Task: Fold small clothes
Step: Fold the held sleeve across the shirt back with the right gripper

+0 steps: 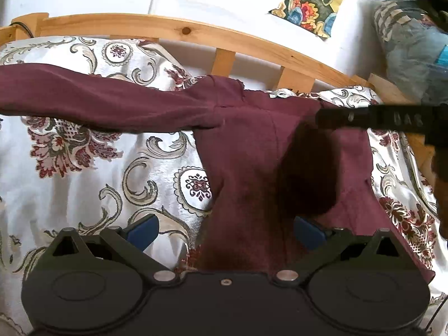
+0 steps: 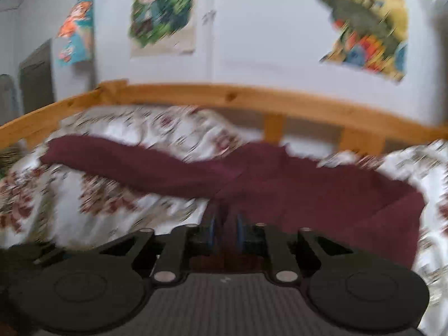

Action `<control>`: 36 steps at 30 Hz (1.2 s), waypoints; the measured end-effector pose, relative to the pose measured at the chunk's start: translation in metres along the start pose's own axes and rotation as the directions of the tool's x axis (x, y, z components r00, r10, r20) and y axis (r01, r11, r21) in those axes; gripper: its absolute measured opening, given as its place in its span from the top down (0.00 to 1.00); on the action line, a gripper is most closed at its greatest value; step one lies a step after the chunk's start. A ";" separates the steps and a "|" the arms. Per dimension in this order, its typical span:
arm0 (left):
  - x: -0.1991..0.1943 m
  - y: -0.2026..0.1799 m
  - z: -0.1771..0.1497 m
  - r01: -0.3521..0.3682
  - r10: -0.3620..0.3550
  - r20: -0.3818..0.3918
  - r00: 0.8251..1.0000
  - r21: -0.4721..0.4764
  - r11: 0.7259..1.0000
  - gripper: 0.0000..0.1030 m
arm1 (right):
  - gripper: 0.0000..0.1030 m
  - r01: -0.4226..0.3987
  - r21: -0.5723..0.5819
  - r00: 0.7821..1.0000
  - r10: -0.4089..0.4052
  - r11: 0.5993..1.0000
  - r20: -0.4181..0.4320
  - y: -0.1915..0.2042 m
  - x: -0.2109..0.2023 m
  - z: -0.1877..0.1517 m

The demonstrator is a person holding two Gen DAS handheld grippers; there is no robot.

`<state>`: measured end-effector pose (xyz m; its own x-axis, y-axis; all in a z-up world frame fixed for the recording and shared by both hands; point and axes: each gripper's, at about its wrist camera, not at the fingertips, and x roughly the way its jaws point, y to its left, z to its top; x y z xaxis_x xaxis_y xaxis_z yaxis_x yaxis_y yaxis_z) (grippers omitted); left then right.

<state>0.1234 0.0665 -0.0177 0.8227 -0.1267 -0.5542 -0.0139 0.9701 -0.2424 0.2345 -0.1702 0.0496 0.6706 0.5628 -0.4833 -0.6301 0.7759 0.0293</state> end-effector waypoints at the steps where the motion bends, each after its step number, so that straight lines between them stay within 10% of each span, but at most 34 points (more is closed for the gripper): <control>1: 0.002 0.001 0.000 0.006 -0.006 -0.003 1.000 0.002 1.000 0.01 | 0.48 -0.022 0.004 1.000 0.022 1.000 -0.010 0.003 0.000 -0.001; 7: 0.017 0.007 -0.001 0.041 -0.041 -0.025 0.999 -0.001 0.999 0.01 | 0.30 -0.029 0.009 0.992 0.030 1.000 -0.123 -0.040 -0.014 0.015; 17: 0.078 -0.006 0.020 -0.014 0.014 -0.041 0.999 0.009 1.000 0.01 | 0.24 0.322 0.146 0.915 -0.268 0.936 -0.301 -0.226 0.042 0.094; 26: 0.093 0.009 0.010 -0.057 0.058 -0.104 0.993 0.004 0.998 0.01 | 0.42 0.303 0.489 0.933 -0.151 0.818 -0.327 -0.319 0.099 0.062; 29: 0.091 0.008 0.007 -0.054 0.057 -0.099 0.993 0.027 0.998 0.01 | 0.76 0.309 0.496 0.936 -0.168 0.812 -0.308 -0.318 0.099 0.063; 34: 0.092 0.010 0.008 -0.040 0.041 -0.099 0.994 0.011 0.999 0.01 | 0.86 0.389 0.146 0.909 -0.354 0.909 -0.219 -0.269 0.088 0.084; 36: 0.092 0.011 0.007 -0.034 0.035 -0.098 0.995 0.004 0.999 0.01 | 0.86 0.466 -0.146 0.864 -0.485 0.872 -0.137 -0.235 0.087 0.086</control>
<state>0.2028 0.0672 -0.0652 0.7620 -0.1126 -0.6378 -0.0398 0.9748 -0.2196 0.4750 -0.2790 0.0759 0.8313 0.0712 -0.5512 -0.2941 0.8978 -0.3276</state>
